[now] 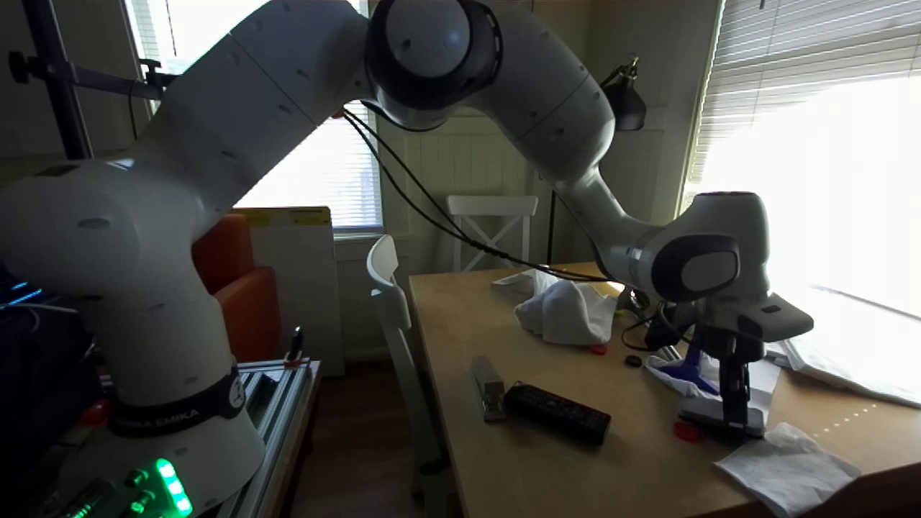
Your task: Put the grey object on the remote
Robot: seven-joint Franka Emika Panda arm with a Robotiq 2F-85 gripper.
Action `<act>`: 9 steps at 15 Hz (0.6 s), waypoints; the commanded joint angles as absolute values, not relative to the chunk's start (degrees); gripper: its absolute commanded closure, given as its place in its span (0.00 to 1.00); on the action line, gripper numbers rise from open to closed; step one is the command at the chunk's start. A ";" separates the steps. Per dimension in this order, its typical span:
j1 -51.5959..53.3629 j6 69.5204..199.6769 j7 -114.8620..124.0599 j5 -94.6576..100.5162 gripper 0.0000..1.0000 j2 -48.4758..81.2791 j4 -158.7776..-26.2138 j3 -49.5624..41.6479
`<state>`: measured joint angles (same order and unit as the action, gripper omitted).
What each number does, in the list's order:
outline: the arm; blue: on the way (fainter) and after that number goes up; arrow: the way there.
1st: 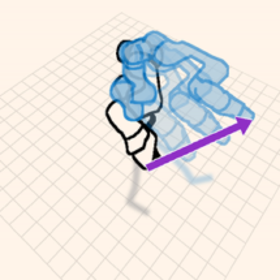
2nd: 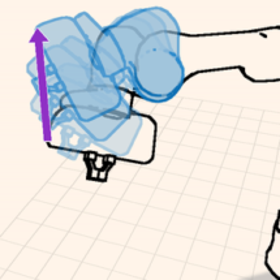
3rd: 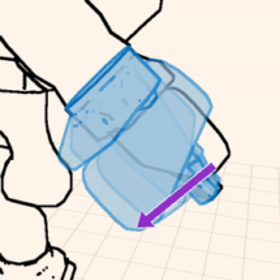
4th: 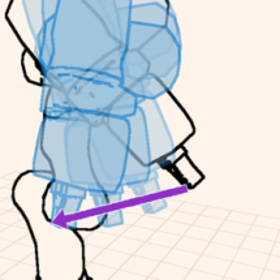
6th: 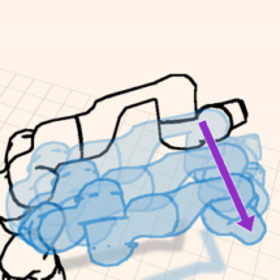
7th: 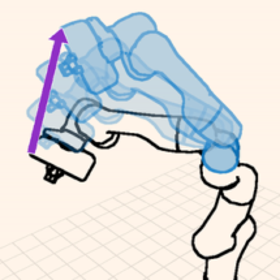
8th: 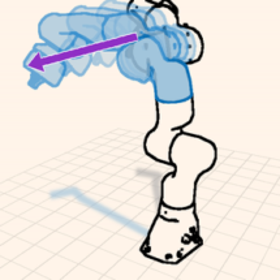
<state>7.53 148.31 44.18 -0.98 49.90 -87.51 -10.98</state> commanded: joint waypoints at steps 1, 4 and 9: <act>8.74 143.34 44.82 -1.09 0.64 44.16 -90.26 -11.87; 6.71 137.12 40.50 -1.86 0.64 37.82 -93.64 -9.10; 8.84 141.92 46.86 -1.38 0.64 25.93 -106.94 -9.81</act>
<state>8.10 136.73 43.51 -0.98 34.59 -95.76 -10.34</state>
